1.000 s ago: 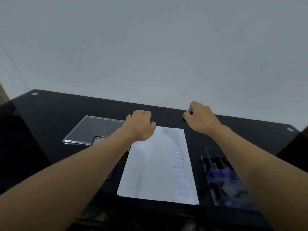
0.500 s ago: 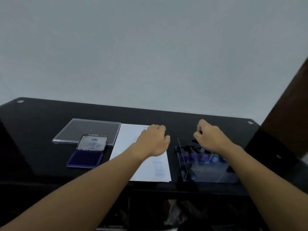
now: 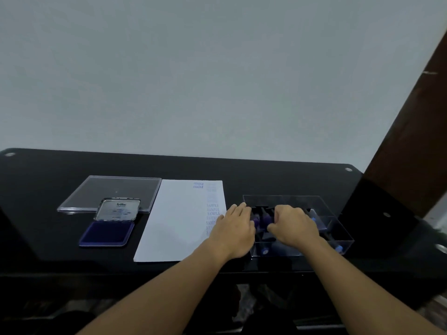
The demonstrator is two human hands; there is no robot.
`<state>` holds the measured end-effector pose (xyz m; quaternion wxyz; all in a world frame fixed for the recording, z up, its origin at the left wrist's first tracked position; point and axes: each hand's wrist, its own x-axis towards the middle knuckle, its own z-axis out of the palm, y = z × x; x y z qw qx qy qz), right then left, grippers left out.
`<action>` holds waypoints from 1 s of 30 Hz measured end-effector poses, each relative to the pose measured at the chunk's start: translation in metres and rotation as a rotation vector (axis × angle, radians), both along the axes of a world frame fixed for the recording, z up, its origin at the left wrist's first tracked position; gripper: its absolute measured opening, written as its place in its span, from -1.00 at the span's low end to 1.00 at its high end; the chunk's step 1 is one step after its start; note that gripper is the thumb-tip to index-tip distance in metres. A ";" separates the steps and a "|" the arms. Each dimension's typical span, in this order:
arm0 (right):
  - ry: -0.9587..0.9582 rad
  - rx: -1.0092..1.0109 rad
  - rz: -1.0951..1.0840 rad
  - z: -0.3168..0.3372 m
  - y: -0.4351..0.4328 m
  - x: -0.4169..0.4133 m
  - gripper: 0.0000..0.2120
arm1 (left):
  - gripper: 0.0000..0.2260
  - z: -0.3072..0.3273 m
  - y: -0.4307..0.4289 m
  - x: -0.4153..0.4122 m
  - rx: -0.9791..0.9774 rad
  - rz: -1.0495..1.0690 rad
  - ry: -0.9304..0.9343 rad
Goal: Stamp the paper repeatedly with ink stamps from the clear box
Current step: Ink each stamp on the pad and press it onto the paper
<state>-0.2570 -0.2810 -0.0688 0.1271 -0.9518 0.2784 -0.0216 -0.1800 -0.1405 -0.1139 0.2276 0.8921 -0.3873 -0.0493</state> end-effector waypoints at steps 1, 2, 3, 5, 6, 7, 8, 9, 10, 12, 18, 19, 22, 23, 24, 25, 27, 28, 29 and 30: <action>0.005 -0.013 -0.010 -0.003 0.002 0.001 -0.88 | -0.61 -0.001 0.000 -0.001 0.005 -0.001 -0.009; 0.011 -0.029 -0.018 -0.005 0.003 0.001 -0.86 | -0.59 -0.002 -0.001 -0.001 0.006 -0.002 -0.016; 0.014 -0.045 -0.023 -0.007 0.004 0.002 -0.84 | -0.58 -0.004 -0.002 -0.001 0.008 -0.002 -0.020; 0.013 -0.060 -0.029 -0.010 0.006 0.003 -0.80 | -0.56 -0.006 -0.002 -0.001 0.009 0.004 -0.028; 0.015 -0.060 -0.032 -0.011 0.006 0.004 -0.79 | -0.55 -0.007 -0.003 0.000 0.008 0.005 -0.034; 0.019 -0.057 -0.033 -0.011 0.007 0.004 -0.79 | -0.56 -0.008 -0.003 0.000 0.010 0.005 -0.042; 0.026 -0.055 -0.032 -0.010 0.007 0.004 -0.80 | -0.56 -0.009 -0.003 0.000 0.013 0.003 -0.049; 0.033 -0.055 -0.027 -0.010 0.006 0.005 -0.80 | -0.56 -0.009 -0.003 0.000 0.013 0.000 -0.053; 0.041 -0.053 -0.020 -0.009 0.006 0.005 -0.81 | -0.56 -0.010 -0.003 0.000 0.012 -0.003 -0.057; 0.049 -0.052 -0.004 -0.008 0.005 0.005 -0.82 | -0.55 -0.010 -0.003 0.000 0.014 -0.004 -0.062; -0.046 0.016 0.003 -0.002 -0.004 -0.004 -0.81 | -0.61 -0.001 -0.006 -0.003 0.056 0.012 -0.108; -0.084 0.024 -0.004 0.002 -0.008 -0.006 -0.81 | -0.61 0.002 -0.009 -0.005 0.056 0.012 -0.119; -0.153 0.011 -0.055 0.015 -0.024 -0.016 -0.82 | -0.61 0.009 -0.024 -0.012 0.023 -0.007 -0.123; -0.156 -0.003 -0.081 0.018 -0.031 -0.019 -0.83 | -0.61 0.011 -0.030 -0.014 0.010 -0.020 -0.127; -0.145 -0.017 -0.107 0.020 -0.039 -0.022 -0.83 | -0.62 0.013 -0.037 -0.017 0.002 -0.036 -0.135; -0.124 -0.030 -0.133 0.021 -0.047 -0.026 -0.83 | -0.62 0.013 -0.044 -0.018 0.000 -0.053 -0.142; -0.066 -0.042 -0.167 0.020 -0.062 -0.032 -0.82 | -0.61 0.014 -0.057 -0.022 0.018 -0.082 -0.139; -0.040 -0.045 -0.176 0.018 -0.068 -0.035 -0.80 | -0.62 0.014 -0.063 -0.024 0.031 -0.092 -0.132; -0.015 -0.052 -0.181 0.016 -0.074 -0.038 -0.77 | -0.63 0.014 -0.070 -0.027 0.042 -0.098 -0.125; 0.014 -0.064 -0.183 0.013 -0.080 -0.041 -0.74 | -0.63 0.014 -0.075 -0.029 0.052 -0.101 -0.116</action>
